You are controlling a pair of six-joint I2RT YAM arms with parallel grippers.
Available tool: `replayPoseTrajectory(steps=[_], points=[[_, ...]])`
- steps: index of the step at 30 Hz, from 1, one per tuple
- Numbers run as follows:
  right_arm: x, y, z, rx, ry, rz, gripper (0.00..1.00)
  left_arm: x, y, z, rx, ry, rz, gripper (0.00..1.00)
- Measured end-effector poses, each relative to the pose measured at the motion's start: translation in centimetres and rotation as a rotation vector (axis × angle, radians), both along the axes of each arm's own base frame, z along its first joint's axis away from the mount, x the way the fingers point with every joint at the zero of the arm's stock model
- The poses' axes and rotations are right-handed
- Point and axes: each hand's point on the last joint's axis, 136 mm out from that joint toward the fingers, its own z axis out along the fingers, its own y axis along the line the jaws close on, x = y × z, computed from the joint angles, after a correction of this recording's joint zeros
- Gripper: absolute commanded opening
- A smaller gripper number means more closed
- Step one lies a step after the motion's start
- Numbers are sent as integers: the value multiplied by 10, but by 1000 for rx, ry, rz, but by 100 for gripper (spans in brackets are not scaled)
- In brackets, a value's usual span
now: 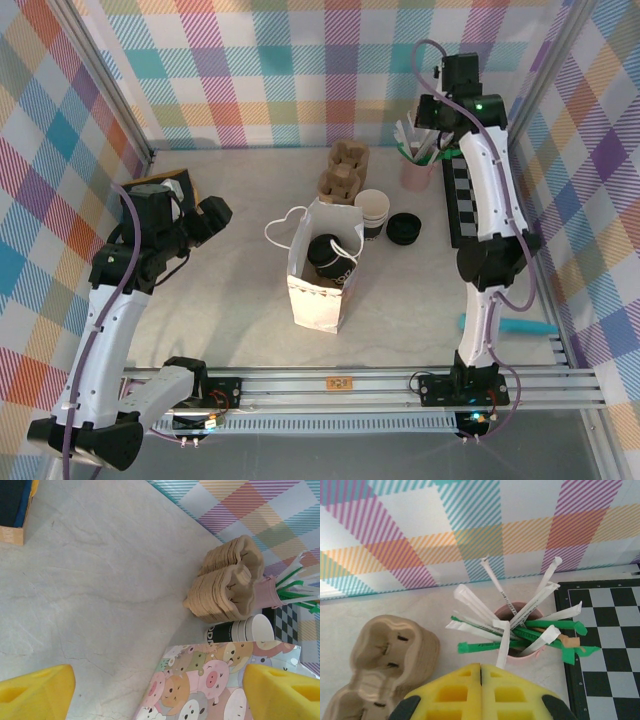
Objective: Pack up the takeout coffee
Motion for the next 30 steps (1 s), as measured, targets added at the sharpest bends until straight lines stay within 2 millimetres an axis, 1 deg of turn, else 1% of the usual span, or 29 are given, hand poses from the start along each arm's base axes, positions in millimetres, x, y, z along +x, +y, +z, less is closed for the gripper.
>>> replayPoseTrajectory(steps=[5,10,12,15,18,22,26,30], points=[[-41,22,40,42,-38,70,0,6,-2,1,-6,-8,-6,86],[-94,41,82,128,-79,169,0,15,-6,0,-15,-14,-16,86],[-113,46,94,169,-87,205,0,18,-7,0,-18,-14,-20,86],[-142,58,109,233,-86,280,0,22,-8,-2,-20,-12,-24,86],[-167,75,117,287,-69,370,0,24,-9,-4,-21,-7,-27,86],[-198,102,119,354,-23,485,0,25,-9,-3,-22,-9,-27,86],[-223,121,118,403,29,567,0,29,-10,-1,-24,-23,-27,86],[-243,134,115,430,76,626,0,31,-10,-3,-23,-18,-27,86]])
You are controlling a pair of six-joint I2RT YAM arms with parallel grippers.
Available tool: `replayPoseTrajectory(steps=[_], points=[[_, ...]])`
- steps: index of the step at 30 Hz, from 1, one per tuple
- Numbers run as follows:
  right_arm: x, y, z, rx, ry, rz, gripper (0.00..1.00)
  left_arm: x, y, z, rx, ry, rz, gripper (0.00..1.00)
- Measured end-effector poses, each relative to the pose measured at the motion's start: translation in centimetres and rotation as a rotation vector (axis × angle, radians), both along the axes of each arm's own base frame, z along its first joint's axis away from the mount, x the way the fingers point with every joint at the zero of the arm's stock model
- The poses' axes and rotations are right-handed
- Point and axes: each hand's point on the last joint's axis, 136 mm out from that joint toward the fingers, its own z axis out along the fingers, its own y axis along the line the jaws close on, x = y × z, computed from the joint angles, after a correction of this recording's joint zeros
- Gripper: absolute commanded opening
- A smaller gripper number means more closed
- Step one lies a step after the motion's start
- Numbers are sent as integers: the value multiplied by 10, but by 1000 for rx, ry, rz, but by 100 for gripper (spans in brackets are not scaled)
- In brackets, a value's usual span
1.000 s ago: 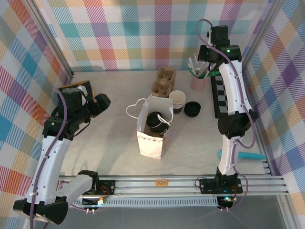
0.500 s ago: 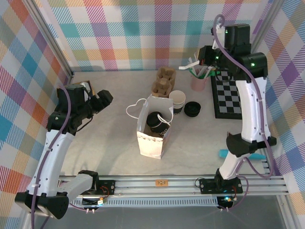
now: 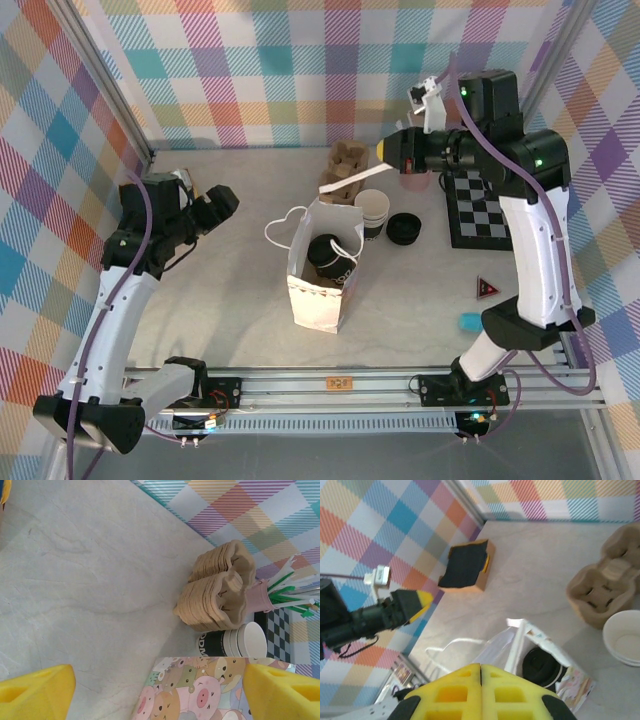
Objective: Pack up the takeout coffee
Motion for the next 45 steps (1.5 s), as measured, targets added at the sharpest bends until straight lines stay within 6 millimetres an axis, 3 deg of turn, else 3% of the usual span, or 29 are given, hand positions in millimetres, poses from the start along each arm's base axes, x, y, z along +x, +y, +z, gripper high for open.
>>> replayPoseTrajectory(steps=[12,25,38,45], points=[[-42,13,-17,-7,100,100,0,1,0,-1,4,3,-2,86],[-86,46,-52,-87,263,280,0,1,0,0,8,0,-3,86],[-108,81,-90,-193,344,380,0,1,2,0,16,-2,3,86],[-99,105,-104,-212,352,386,0,2,3,0,26,-5,3,86]])
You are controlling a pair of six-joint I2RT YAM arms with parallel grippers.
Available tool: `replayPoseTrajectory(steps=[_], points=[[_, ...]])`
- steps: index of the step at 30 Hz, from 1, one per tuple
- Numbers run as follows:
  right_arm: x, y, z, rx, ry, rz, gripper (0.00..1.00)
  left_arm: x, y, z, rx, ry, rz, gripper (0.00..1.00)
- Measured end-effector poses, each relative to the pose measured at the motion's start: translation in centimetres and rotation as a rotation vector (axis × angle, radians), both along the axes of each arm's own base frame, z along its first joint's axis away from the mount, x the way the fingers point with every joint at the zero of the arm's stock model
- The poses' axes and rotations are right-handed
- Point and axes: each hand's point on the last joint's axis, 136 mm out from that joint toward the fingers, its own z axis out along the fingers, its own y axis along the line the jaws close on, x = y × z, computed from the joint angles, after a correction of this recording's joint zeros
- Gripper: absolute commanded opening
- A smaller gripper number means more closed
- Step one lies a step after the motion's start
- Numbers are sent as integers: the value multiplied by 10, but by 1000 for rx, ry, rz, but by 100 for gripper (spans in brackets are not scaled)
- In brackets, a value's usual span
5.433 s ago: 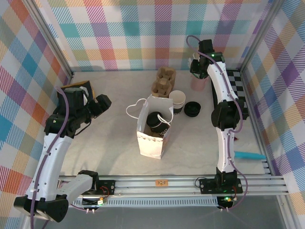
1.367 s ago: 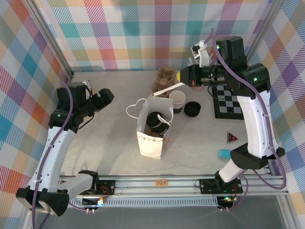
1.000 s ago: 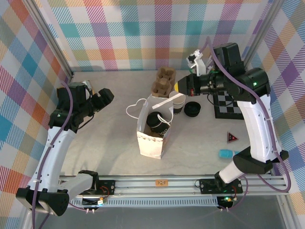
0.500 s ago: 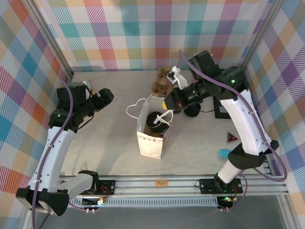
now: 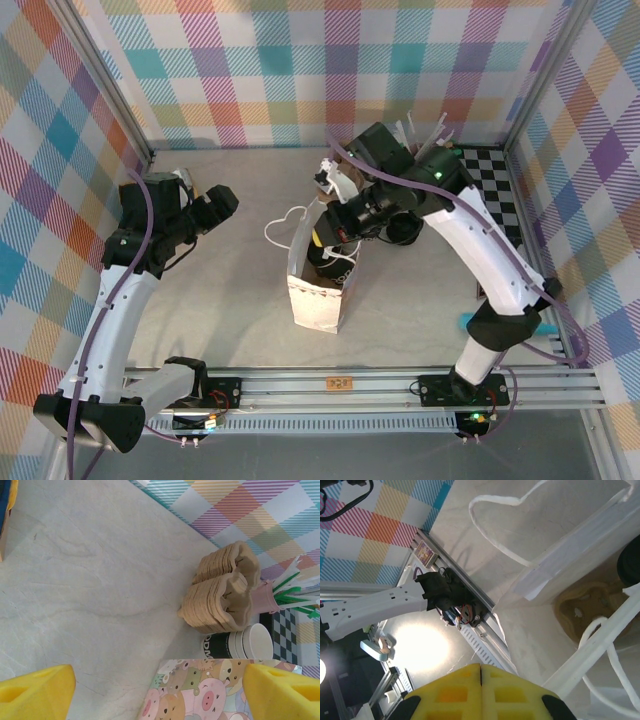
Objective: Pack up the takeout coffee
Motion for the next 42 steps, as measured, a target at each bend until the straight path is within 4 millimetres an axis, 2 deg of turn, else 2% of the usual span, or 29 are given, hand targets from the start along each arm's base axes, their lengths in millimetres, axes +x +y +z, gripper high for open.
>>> replayPoseTrajectory(steps=[7,14,16,17,19,21,23,27,32,35,38,40,42], points=[[17,23,11,33,-27,6,0,1,2,0,15,-5,4,86],[6,18,0,-21,6,34,0,1,5,0,27,-6,15,86],[2,17,-8,-47,27,43,3,1,6,1,32,-9,21,86],[0,17,-12,-59,38,47,6,1,6,1,33,-9,22,86],[-3,17,-21,-85,62,53,35,1,7,1,34,-11,25,87],[-5,18,-24,-95,64,58,53,1,8,1,37,-12,29,87],[-5,18,-21,-90,53,55,60,1,9,3,40,-11,33,88],[0,18,-10,-65,9,39,65,7,10,13,50,-30,43,88],[6,21,3,-22,-37,17,65,22,17,19,71,-16,70,89],[11,20,10,-6,-74,-9,65,35,31,17,105,37,115,89],[14,15,22,19,-124,-35,63,54,56,11,140,113,189,87],[13,9,28,34,-153,-49,61,64,71,2,170,165,223,86],[12,0,33,46,-177,-66,60,74,84,-13,202,229,243,79]])
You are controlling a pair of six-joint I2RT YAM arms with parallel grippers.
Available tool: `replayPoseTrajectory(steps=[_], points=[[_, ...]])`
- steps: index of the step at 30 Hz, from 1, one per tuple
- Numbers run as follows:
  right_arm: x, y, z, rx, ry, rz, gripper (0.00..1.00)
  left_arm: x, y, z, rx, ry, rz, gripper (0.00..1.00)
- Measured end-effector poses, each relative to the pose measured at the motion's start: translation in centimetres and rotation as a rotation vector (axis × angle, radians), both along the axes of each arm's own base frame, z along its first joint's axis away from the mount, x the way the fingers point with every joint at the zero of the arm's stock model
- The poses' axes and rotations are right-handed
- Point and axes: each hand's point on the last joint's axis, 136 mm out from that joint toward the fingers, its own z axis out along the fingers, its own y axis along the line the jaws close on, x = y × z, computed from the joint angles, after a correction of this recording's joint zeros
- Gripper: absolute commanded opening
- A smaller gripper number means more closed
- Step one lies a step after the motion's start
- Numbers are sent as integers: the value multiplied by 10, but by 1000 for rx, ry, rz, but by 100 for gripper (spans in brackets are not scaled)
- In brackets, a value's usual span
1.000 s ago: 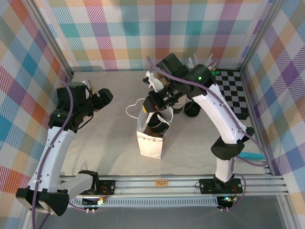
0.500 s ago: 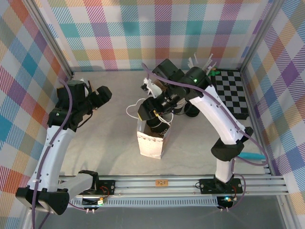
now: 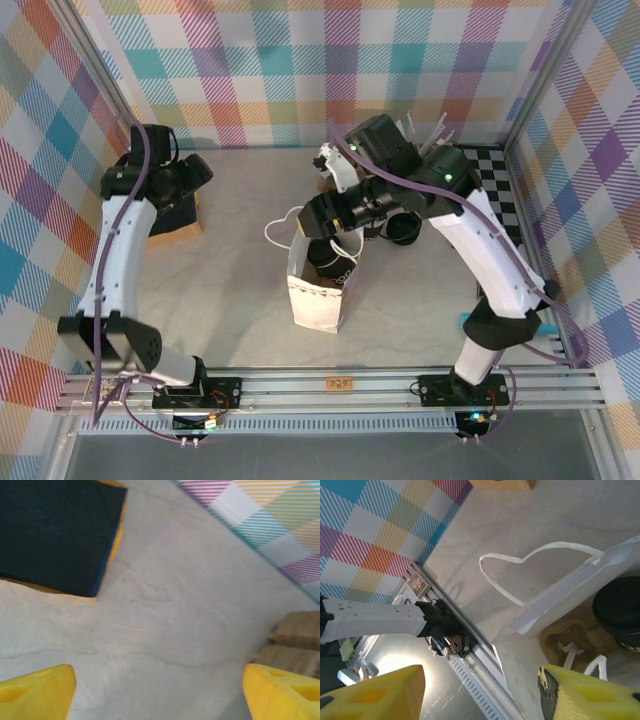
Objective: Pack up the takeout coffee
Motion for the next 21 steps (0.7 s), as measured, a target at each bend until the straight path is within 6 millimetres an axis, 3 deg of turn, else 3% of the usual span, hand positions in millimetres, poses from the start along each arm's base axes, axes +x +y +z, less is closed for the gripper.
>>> replayPoseTrajectory(steps=[4,8,13,21], points=[[-2,-12,0,6,-24,-23,56,17,24,-42,15,135,37,71],[1,-20,-11,-8,-27,-49,52,27,45,-77,27,245,63,67],[11,-33,-34,-27,-5,-100,50,51,57,-99,58,325,44,52],[30,-62,-70,-40,60,-219,49,68,63,-135,66,417,21,51]])
